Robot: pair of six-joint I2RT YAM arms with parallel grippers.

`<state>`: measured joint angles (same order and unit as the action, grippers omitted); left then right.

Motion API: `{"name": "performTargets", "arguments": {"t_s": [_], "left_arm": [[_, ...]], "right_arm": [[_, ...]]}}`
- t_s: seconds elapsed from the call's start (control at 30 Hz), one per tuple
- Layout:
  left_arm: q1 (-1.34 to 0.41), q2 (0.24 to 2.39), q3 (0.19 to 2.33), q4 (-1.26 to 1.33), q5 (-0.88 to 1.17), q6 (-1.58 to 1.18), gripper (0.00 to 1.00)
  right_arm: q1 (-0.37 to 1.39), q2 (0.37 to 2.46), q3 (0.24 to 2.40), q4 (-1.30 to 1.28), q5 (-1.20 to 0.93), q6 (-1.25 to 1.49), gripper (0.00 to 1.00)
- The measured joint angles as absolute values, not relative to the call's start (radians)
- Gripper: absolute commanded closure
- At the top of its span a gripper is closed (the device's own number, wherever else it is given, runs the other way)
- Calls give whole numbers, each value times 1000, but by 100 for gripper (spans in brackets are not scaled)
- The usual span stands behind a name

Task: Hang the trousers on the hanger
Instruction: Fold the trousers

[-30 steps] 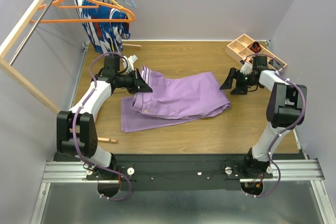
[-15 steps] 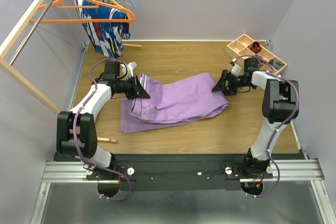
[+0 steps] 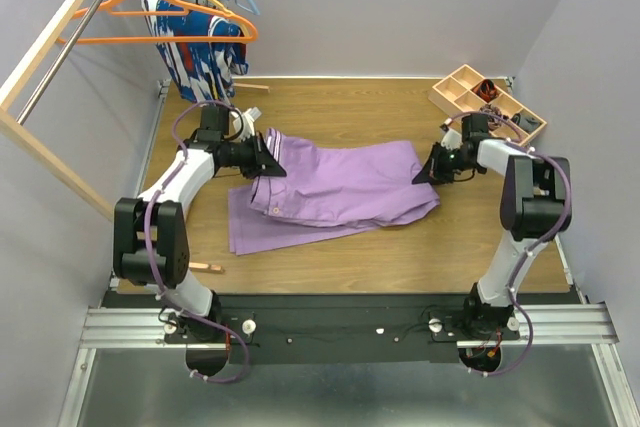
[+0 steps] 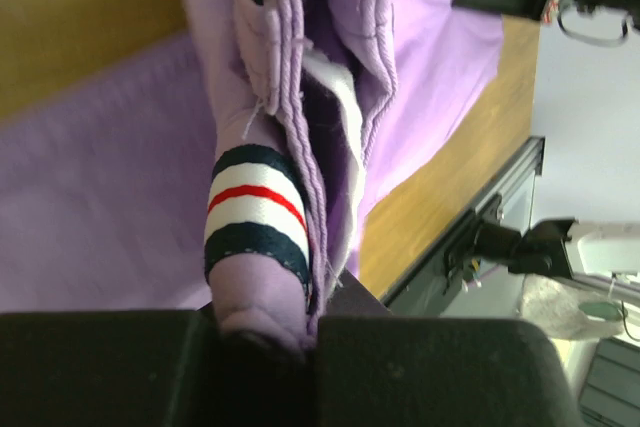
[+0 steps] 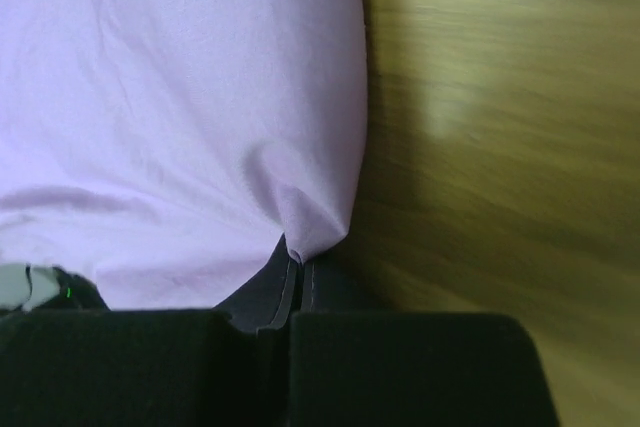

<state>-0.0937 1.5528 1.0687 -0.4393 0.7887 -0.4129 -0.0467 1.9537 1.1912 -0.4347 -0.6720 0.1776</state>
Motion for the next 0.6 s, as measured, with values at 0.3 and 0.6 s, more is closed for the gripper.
{"name": "performTargets", "arguments": {"t_s": [0.3, 0.6], "left_arm": [[-161, 1766, 1311, -345, 805, -444, 100], [-267, 1794, 1309, -246, 826, -537, 100]], "right_arm": [[-114, 1738, 1172, -481, -307, 270, 99], [-150, 1723, 1167, -554, -73, 336, 67]]}}
